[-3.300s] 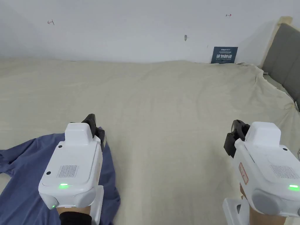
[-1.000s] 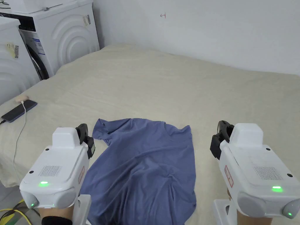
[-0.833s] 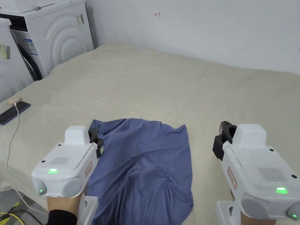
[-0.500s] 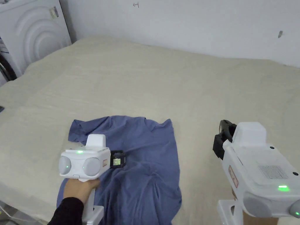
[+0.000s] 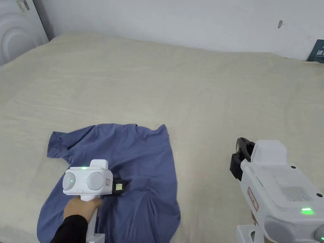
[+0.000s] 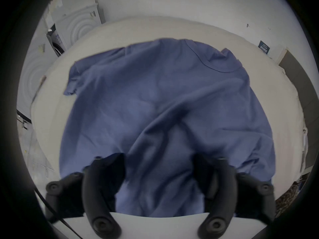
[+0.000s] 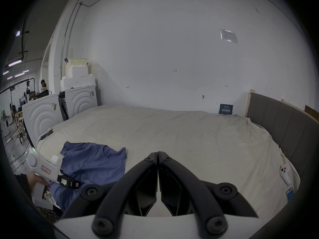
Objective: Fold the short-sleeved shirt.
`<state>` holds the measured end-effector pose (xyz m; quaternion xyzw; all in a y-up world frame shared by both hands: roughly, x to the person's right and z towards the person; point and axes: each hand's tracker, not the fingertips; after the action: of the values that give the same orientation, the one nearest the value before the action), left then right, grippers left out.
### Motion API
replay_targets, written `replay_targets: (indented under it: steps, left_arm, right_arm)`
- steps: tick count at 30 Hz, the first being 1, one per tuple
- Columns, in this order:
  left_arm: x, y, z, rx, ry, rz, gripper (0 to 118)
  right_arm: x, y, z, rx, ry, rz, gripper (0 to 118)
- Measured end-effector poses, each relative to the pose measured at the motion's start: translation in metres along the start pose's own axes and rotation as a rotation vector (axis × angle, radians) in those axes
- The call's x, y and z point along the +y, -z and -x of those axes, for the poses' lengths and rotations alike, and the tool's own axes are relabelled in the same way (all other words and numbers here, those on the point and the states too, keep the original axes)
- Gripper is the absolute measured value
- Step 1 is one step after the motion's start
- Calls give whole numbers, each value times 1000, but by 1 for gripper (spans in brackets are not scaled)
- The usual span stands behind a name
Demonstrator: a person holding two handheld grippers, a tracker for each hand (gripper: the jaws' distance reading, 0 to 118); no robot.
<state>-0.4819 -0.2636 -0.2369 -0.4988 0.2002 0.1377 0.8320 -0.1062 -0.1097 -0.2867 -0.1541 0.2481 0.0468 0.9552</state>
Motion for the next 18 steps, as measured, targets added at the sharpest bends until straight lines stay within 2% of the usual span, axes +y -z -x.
replay_targets:
  steps: [2,5,6,10,18]
  left_arm:
    - [-3,-8,-4,-20,16,-8,56]
    - [-4,-11,-10,-35,44,-7,17]
    - [-4,-12,-9,-52,45,-9,10]
    - [-10,-24,-4,-88,9,-44,6]
    - [-3,-88,21,-365,-258,-212,5]
  right_arm:
    - [-1,-1,-3,-5,6,3,0]
    - [1,-5,-6,-8,13,1,0]
    - [1,-7,-7,-9,15,-1,0]
    - [5,-16,-14,-12,22,-15,0]
    - [10,-38,-36,-40,33,-46,0]
